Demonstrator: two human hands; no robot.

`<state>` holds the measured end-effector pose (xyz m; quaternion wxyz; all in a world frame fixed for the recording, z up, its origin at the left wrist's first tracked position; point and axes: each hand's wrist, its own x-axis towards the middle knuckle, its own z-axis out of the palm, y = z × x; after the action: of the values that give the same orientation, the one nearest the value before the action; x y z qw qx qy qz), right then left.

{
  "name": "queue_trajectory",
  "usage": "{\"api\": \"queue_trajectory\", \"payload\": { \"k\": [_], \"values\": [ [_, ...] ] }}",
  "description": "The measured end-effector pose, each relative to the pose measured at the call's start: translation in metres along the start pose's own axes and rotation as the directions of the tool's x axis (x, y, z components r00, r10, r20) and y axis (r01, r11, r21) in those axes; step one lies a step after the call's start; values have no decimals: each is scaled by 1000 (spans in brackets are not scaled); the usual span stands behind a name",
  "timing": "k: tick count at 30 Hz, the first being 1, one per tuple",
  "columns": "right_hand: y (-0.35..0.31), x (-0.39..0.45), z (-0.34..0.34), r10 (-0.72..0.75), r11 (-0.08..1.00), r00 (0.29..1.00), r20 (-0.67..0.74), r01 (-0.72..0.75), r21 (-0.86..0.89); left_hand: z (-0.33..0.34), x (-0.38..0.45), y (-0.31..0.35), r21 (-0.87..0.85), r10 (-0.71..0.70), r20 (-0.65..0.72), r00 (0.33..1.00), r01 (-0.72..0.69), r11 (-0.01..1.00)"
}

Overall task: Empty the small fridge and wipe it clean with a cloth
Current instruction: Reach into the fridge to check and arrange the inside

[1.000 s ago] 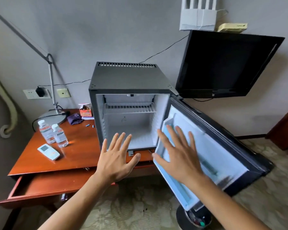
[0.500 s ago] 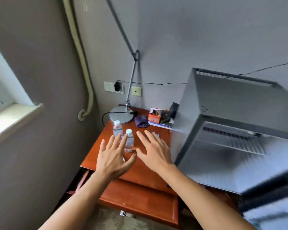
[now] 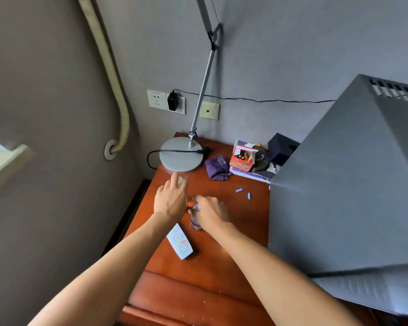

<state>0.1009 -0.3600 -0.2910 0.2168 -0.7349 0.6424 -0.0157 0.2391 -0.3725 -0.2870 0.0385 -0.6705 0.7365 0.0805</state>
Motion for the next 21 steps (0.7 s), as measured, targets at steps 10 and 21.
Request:
{"api": "queue_trajectory", "payload": {
  "k": [10, 21],
  "values": [
    [51, -129, -19, -108, 975, 979, -176, 139, 174, -15, -96, 45, 12, 89, 2, 996, -90, 996],
    [191, -337, -37, 1, 977, 958, -287, 60, 205, 3, -282, 192, 10, 229, 35, 973, -230, 973]
  ]
}}
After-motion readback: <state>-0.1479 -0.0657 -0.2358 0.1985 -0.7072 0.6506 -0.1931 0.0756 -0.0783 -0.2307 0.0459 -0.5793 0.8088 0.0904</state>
